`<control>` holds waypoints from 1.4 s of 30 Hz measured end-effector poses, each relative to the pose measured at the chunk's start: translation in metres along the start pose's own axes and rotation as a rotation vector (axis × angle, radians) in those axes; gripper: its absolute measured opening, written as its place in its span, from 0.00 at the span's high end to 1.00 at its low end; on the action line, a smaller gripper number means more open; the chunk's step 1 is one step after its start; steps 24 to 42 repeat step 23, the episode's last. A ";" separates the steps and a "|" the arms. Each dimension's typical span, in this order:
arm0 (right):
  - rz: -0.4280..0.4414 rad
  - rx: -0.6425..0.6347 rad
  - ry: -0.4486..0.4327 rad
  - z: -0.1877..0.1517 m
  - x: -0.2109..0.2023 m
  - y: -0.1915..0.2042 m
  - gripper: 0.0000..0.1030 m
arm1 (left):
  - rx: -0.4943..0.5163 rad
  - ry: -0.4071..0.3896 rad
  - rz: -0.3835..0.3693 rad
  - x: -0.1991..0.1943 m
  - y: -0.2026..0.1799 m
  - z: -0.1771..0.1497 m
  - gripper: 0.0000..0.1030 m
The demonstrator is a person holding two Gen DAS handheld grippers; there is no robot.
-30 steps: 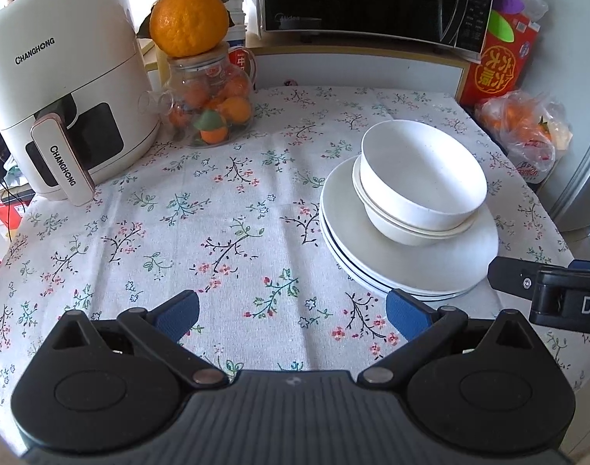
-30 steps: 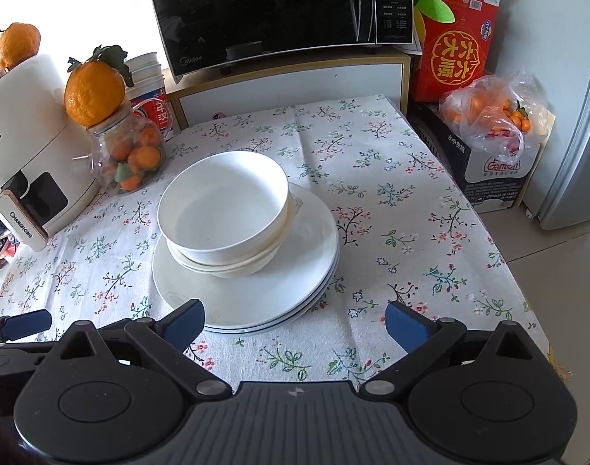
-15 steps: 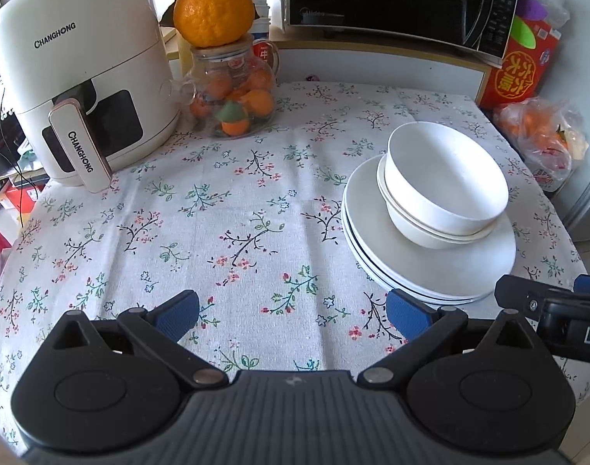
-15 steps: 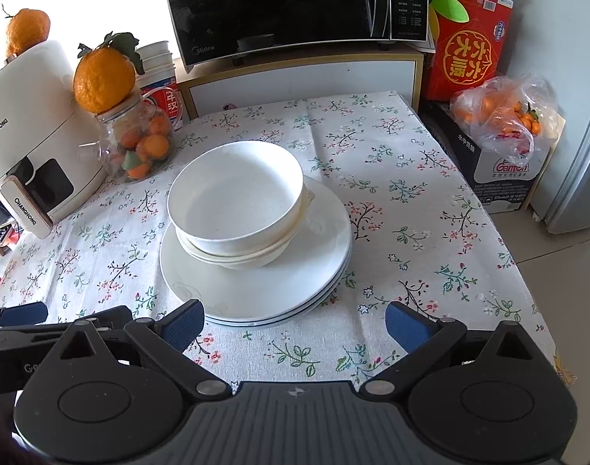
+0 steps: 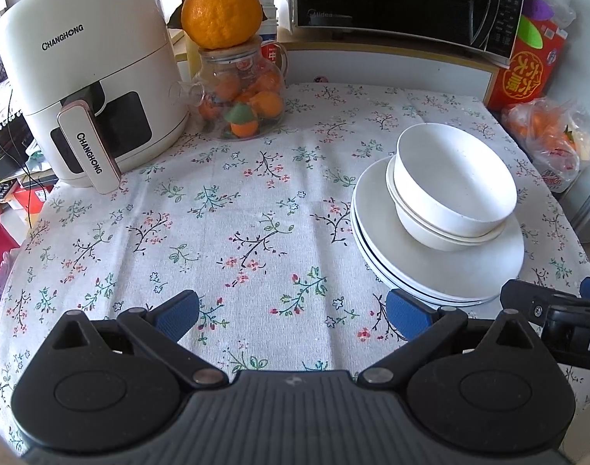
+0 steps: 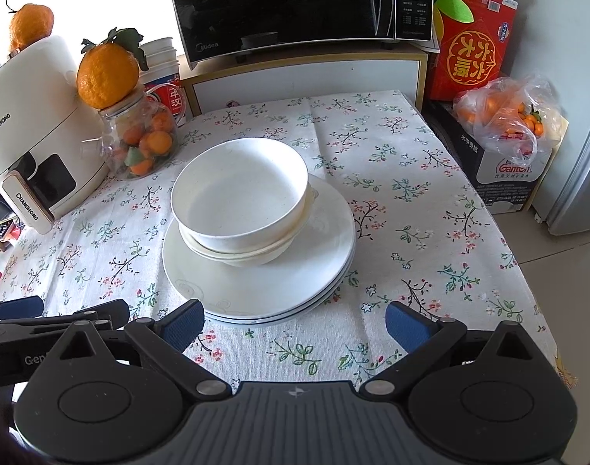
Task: Organize plates and bowls
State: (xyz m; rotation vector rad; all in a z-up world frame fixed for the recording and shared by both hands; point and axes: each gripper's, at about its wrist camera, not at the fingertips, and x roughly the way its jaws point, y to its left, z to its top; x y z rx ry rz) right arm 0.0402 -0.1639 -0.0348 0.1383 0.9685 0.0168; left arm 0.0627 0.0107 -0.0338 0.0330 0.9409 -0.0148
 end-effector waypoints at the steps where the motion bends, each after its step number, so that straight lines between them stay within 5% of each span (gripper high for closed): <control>1: 0.000 0.000 0.000 0.000 0.000 0.000 0.05 | 0.000 0.000 0.000 0.000 0.000 0.000 0.00; 42: 0.001 -0.003 0.003 -0.002 0.002 0.003 0.05 | 0.002 0.019 -0.025 0.001 0.001 0.000 0.00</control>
